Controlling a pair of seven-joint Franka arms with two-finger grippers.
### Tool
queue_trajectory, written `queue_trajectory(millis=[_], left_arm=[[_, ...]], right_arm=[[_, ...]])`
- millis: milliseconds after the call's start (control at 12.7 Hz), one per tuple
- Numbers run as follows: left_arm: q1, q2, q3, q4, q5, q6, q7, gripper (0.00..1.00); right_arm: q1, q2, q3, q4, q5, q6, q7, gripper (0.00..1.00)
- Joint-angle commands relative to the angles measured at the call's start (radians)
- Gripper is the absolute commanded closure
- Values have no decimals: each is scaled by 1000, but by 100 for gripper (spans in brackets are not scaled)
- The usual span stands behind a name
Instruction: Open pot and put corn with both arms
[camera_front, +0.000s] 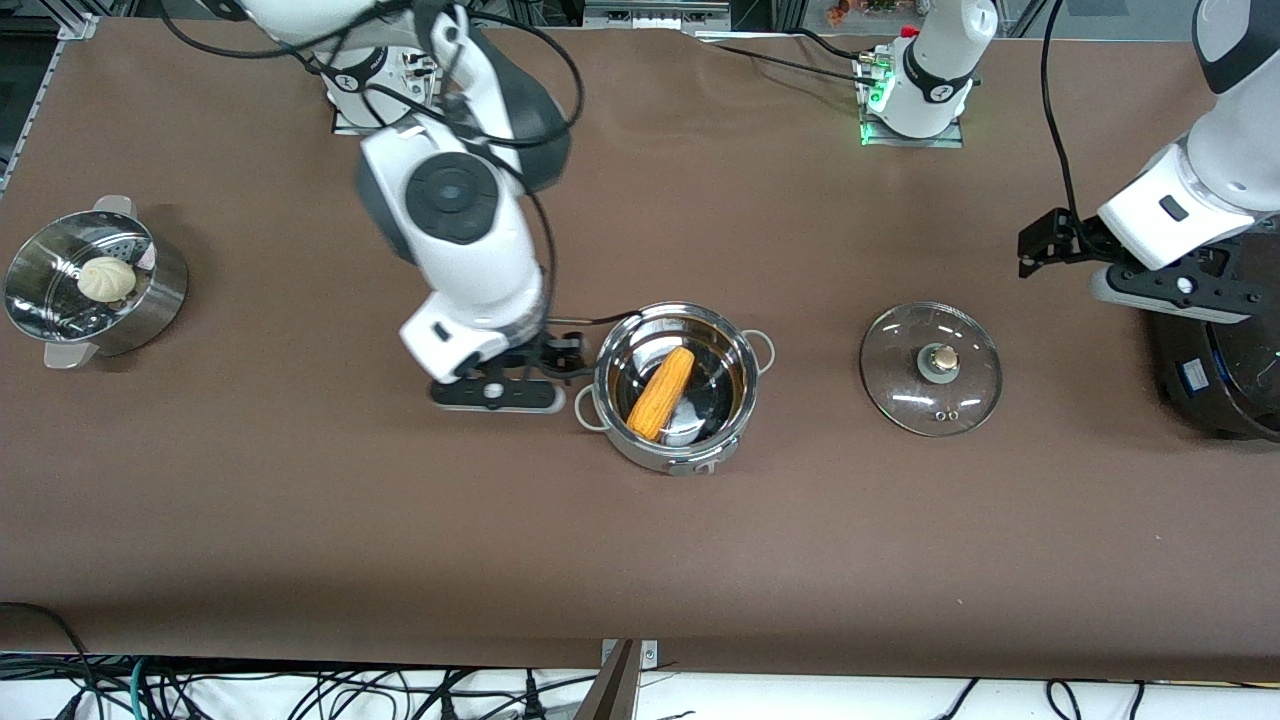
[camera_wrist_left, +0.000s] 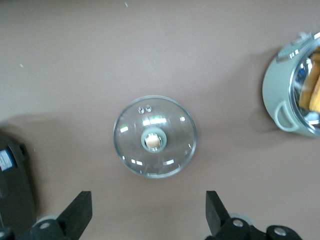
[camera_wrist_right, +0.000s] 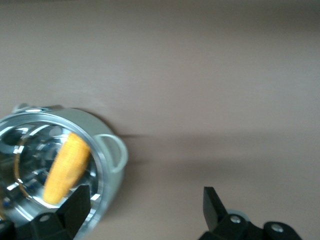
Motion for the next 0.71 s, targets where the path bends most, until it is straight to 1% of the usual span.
queue_trajectory(millis=[0,79,236,315,473,552,630], left_arm=[[-67,-111,82,-131,-20,63,-37,0],[-90,-111,110,-131,-20,61,-53,0],[-87,-109,111,-129,-20,54,-53,0],[-84,-108,111,-128,-20,38,-59,0],[-69,-108,109,-128,-20,34,-56,0],[-66,-108,108,-128,-20,22,-54,0],[-64,-108,108,-128,-20,18,-51,0]], right_arm=[[-142,-75,12,-23,86,-100,-72,0],[-190,-92,12,-22,90,-144,-77,0],[-265,-110,10,-22,92,-217,-129,0],[-299,-116,10,-22,92,-226,-167,0],[-340,-126,8,-22,86,-234,-238,0],[-354,-127,4,-22,83,-258,-261,0],[-376,-144,-16,-23,87,-280,-282,0]])
